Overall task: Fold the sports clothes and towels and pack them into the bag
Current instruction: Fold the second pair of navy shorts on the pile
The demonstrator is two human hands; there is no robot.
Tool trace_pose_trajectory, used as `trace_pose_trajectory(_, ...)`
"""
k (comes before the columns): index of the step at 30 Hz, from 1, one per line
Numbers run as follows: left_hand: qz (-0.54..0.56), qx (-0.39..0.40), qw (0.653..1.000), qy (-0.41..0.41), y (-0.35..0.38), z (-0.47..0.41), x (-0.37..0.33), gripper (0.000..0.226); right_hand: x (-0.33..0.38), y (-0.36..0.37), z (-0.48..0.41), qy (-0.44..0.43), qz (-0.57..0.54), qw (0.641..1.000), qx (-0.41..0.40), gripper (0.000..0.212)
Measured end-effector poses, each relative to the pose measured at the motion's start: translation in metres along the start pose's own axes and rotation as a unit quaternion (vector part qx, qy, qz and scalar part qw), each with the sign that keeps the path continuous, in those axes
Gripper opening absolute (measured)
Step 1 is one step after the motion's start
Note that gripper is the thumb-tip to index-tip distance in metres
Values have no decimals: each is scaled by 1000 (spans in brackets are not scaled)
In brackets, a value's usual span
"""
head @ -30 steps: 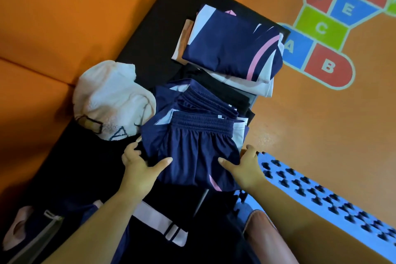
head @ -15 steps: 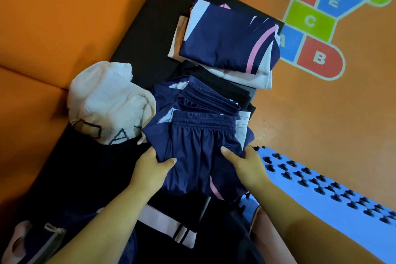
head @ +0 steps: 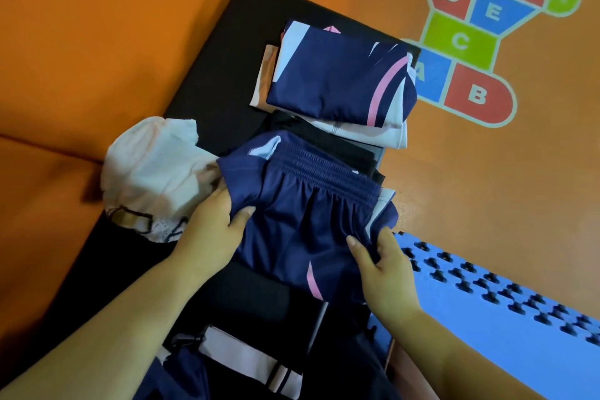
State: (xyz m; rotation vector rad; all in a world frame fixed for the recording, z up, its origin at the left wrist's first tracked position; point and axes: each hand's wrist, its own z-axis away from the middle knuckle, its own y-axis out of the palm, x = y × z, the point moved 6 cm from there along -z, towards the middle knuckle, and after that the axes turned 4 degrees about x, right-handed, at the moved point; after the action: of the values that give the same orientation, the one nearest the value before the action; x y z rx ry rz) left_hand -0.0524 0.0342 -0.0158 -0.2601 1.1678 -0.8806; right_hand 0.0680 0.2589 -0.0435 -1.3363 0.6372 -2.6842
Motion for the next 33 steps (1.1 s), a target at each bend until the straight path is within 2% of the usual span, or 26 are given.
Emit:
trace_pose_trajectory(2, -23, -4, 1000, 5, -2, -14, -3, 24, 0, -1, -11, 3, 18, 1000, -9, 28)
trace_pose_trajectory(4, -55, 14, 998, -6, 2, -29, 0, 23, -6, 4, -24, 45, 51, 997, 20, 23)
trace_pose_trajectory(6, -98, 23, 995, -23, 5, -40, 9, 31, -18, 9, -34, 102, 71, 991, 45, 35)
trace_pose_trajectory(11, -223, 47, 972, -56, 11, -65, 26, 84, -24, 7, -52, 152, 148, 977, -3, 81)
trace_pose_trajectory(15, -304, 89, 946, -65, 21, -98, 35, 130, -39, 12, -69, 199, 71, 977, 11, 105)
trace_pose_trajectory(17, -305, 102, 943, -84, 23, -110, 31, 139, -48, 13, -79, 222, 56, 973, 11, 105)
trace_pose_trajectory(20, -308, 130, 933, -129, 31, -121, 31, 139, -59, 13, -94, 247, 25, 969, 10, 93)
trace_pose_trajectory(22, -358, 142, 914, -126, 35, -128, 27, 141, -62, 17, -103, 225, 0, 974, 35, 84)
trace_pose_trajectory(24, -392, 139, 902, -114, 36, -134, 21, 140, -61, 20, -112, 176, 6, 983, 50, 65)
trace_pose_trajectory(26, -361, 135, 917, -102, 41, -141, 23, 130, -58, 18, -117, 159, -13, 987, 32, 58)
trace_pose_trajectory(29, -204, 145, 961, -120, 47, -144, 28, 119, -50, 9, -126, 142, -39, 989, -6, 56)
trace_pose_trajectory(33, -70, 163, 973, -147, 54, -141, 31, 106, -42, 1, -129, 139, -66, 988, 4, 69)
